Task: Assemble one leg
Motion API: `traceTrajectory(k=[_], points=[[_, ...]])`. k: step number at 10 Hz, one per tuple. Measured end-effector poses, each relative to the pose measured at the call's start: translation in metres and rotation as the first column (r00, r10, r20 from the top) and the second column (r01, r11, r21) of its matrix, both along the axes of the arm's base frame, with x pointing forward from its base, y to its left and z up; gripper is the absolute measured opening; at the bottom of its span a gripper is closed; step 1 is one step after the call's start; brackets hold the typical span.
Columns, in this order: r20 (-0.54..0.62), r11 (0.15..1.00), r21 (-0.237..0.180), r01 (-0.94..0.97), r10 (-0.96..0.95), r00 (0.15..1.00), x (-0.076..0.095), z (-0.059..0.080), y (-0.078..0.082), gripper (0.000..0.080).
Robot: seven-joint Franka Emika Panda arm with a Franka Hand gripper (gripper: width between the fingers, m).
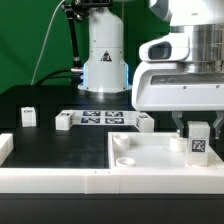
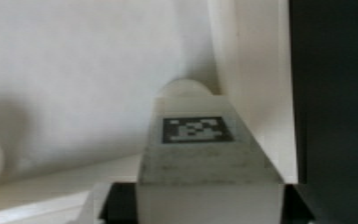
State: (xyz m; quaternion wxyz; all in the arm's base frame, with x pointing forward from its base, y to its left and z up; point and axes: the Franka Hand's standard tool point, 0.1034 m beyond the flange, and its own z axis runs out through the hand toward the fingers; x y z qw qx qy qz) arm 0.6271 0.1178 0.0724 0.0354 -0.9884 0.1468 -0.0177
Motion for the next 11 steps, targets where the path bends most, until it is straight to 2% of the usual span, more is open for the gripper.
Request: traceTrajectory(k=[2, 3, 5, 8, 10, 11], points=[[-0.004, 0.965, 0.02, 0.263, -0.263, 0.965, -0.0011, -0.0001, -0.0019, 0.0291], [-0.014, 0.915, 0.04, 0.402, -0.402, 0.915, -0.0015, 0.0, -0.0039, 0.0291], [-0.036, 0.828, 0.056, 0.558, -0.557, 0.83, -0.0016, -0.0001, -0.0056, 0.0292], [-0.072, 0.578, 0.048, 0.815, -0.811, 0.58, -0.0033, -0.0005, -0.0041, 0.0292], [-0.106, 0.425, 0.044, 0.904, -0.898, 0.427, -0.0039, -0.0006, -0.0038, 0.0292], [-0.111, 0.392, 0.042, 0.919, -0.912, 0.394, -0.004, -0.0006, -0.0034, 0.0292]])
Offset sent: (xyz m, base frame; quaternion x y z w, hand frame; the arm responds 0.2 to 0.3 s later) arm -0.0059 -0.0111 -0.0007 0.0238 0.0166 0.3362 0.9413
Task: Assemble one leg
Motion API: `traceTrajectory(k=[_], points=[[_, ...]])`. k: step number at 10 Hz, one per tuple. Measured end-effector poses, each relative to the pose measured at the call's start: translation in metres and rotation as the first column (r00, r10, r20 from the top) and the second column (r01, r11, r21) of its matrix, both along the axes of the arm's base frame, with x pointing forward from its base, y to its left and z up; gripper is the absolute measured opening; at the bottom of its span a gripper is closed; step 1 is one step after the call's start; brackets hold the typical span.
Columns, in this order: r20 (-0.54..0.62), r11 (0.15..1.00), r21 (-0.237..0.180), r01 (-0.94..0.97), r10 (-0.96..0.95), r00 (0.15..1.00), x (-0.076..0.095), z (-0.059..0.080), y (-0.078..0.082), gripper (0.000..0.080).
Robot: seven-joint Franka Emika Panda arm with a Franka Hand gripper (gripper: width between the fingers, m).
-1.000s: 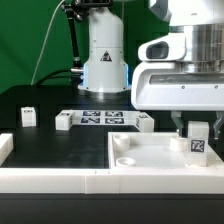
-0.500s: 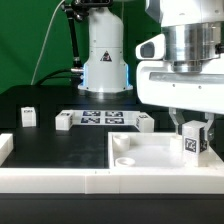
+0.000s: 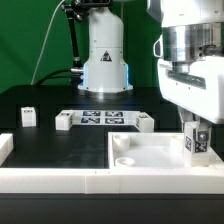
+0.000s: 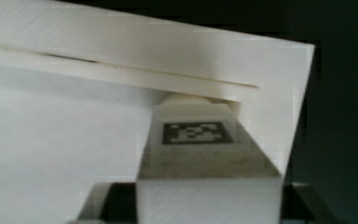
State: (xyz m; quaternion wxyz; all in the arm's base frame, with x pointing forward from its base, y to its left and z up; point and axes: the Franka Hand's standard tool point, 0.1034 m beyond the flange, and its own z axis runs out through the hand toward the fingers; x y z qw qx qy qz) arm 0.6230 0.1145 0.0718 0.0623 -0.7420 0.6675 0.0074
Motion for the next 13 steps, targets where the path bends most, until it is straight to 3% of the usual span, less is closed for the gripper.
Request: traceTrajectory(k=[2, 3, 4, 6, 9, 11, 13], points=[[0.005, 0.999, -0.004, -0.054, 0.054, 0.999, -0.0001, -0.0003, 0.0, 0.0301], [0.007, 0.997, -0.006, -0.077, 0.077, 0.997, 0.0, -0.0002, -0.0004, 0.0484], [0.014, 0.986, -0.014, -0.168, 0.168, 0.986, 0.0001, 0.0, -0.0004, 0.061], [0.03, 0.929, -0.035, -0.368, 0.369, 0.929, -0.0001, -0.0001, 0.0004, 0.0643], [0.045, 0.754, -0.072, -0.653, 0.656, 0.753, -0.0009, -0.0006, 0.0035, 0.0648], [0.039, 0.602, -0.101, -0.792, 0.798, 0.601, -0.0012, -0.0017, 0.0036, 0.0649], [0.015, 0.387, -0.141, -0.911, 0.921, 0.389, 0.0017, -0.001, 0.0031, 0.0649]])
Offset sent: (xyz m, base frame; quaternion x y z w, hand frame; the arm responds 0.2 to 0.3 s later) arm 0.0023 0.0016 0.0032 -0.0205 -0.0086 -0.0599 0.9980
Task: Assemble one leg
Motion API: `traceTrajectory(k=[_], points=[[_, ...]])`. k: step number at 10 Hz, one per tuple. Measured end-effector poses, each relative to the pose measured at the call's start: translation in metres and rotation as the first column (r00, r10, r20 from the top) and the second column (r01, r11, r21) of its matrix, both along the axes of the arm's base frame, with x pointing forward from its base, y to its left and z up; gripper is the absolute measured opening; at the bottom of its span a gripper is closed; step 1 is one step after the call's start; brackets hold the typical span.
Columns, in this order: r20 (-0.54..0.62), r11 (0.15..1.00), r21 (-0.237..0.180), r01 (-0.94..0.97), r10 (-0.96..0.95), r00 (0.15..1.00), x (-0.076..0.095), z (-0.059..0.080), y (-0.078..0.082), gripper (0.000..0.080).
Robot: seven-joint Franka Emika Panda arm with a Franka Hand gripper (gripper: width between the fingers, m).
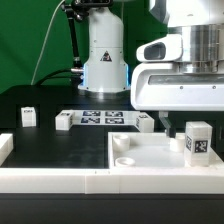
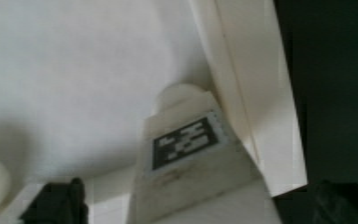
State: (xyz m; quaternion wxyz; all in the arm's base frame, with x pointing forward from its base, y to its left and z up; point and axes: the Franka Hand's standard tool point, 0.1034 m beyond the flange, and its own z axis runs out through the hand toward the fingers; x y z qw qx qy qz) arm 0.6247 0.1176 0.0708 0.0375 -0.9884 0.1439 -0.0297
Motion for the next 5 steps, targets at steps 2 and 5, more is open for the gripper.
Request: traceTrajectory(k=[2, 5], points=[[0.016, 0.984, -0.026, -0.176, 0.176, 0.984, 0.0009, 0.0003, -0.0016, 0.0649], [0.026, 0.972, -0.035, -0.232, 0.233, 0.972, 0.0015, -0.0002, -0.0024, 0.0517]])
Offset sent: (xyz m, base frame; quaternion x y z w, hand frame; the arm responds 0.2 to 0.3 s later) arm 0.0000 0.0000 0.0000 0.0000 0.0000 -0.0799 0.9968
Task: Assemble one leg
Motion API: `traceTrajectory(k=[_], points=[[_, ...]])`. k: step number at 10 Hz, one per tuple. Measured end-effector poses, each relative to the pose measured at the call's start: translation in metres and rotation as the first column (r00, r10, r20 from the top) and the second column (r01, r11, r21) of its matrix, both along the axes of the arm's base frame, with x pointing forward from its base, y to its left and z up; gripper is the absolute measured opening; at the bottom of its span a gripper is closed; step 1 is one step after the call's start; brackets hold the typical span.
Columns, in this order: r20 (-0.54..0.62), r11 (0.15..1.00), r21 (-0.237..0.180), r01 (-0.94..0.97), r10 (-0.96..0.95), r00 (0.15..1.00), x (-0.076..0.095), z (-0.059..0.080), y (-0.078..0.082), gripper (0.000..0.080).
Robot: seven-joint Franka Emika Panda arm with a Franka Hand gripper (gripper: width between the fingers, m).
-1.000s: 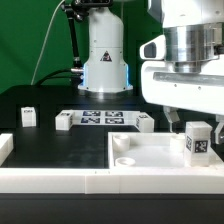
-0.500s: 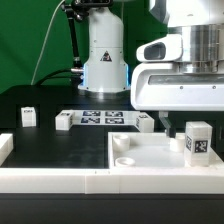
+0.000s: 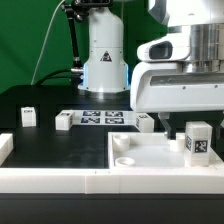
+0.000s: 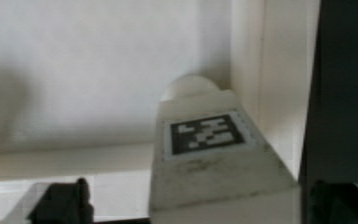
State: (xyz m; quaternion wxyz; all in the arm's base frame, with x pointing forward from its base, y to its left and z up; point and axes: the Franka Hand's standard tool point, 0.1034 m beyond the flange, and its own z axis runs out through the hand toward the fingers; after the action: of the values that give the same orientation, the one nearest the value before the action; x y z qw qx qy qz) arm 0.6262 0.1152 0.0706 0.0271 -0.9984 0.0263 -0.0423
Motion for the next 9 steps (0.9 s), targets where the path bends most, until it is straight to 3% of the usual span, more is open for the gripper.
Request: traceTrajectory(k=[1, 2, 3, 6, 9], points=[[0.0, 1.0, 0.0, 0.0, 0.0, 1.0, 0.0, -0.0001, -0.0001, 0.0375], [0.0, 1.0, 0.0, 0.0, 0.0, 1.0, -0.0001, -0.0002, -0.0001, 0.0375], [-0.001, 1.0, 0.001, 0.011, -0.011, 1.0, -0.0001, -0.0002, -0.0001, 0.0289], [-0.004, 0.996, 0.01, 0.084, -0.084, 0.996, 0.0001, -0.0001, 0.0, 0.0289], [-0.007, 0.934, 0.034, 0.356, -0.356, 0.934, -0.0015, 0.0001, -0.0036, 0.0289]])
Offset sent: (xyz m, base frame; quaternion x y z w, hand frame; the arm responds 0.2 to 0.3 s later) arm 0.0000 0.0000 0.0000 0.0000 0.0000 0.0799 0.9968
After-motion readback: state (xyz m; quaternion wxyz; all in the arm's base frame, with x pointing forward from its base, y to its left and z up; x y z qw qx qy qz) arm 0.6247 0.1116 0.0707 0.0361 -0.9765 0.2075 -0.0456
